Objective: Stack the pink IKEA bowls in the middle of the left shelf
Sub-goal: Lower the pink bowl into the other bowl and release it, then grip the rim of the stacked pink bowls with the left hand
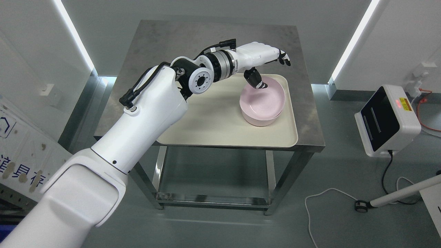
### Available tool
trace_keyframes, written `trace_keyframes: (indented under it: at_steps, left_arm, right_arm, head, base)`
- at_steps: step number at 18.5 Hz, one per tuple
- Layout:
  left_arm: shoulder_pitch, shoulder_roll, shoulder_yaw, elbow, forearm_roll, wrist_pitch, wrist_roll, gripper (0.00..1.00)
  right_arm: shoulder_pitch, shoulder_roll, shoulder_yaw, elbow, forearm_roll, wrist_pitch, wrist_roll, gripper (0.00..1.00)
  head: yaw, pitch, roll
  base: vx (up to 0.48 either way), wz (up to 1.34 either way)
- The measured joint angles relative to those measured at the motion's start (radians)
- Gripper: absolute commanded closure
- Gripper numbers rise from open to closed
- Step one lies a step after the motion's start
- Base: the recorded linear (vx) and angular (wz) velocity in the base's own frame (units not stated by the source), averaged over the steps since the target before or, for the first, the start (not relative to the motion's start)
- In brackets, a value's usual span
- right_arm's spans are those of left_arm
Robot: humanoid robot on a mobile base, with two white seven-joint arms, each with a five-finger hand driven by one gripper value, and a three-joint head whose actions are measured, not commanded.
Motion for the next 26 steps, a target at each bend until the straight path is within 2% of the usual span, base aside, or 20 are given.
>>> trace_keyframes:
  at_steps: [4, 8, 11, 15, 18, 26]
  left_arm:
    - [0.032, 0.000, 0.124, -0.034, 0.072, -0.002, -0.040, 0.20]
    - [0.124, 0.000, 0.267, -0.112, 0.139, -0.040, -0.174, 0.20]
    - [0.218, 0.000, 0.355, -0.188, 0.168, -0.172, -0.236, 0.20]
    - [0.327, 0.000, 0.440, -0.270, 0.197, -0.363, -0.255, 0.22]
    - [0.403, 0.000, 0.475, -0.316, 0.227, -0.449, -0.257, 0.26]
    - [0.523, 0.000, 0.459, -0.378, 0.155, -0.484, -0.214, 0.27]
  right_arm:
    - [0.000, 0.000, 0.000, 0.000, 0.000, 0.003, 0.000, 0.00]
    - [0.000, 0.000, 0.000, 0.000, 0.000, 0.000, 0.000, 0.00]
    - [0.000, 0.000, 0.000, 0.000, 0.000, -0.001, 0.000, 0.00]
    - [0.000, 0.000, 0.000, 0.000, 0.000, -0.002, 0.000, 0.00]
    - [0.000, 0.000, 0.000, 0.000, 0.000, -0.002, 0.000, 0.00]
    - [0.000, 0.000, 0.000, 0.000, 0.000, -0.002, 0.000, 0.00]
  head:
    - [0.0000, 0.000, 0.000]
    - [0.0000, 0.000, 0.000]
    - [0.0000, 0.000, 0.000]
    - [0.0000, 0.000, 0.000]
    - [0.0000, 0.000, 0.000]
    - [0.0000, 0.000, 0.000]
  base:
    - [0.000, 0.00]
    - [0.000, 0.00]
    - [0.000, 0.00]
    - [0.000, 0.00]
    - [0.000, 0.00]
    - [0.000, 0.00]
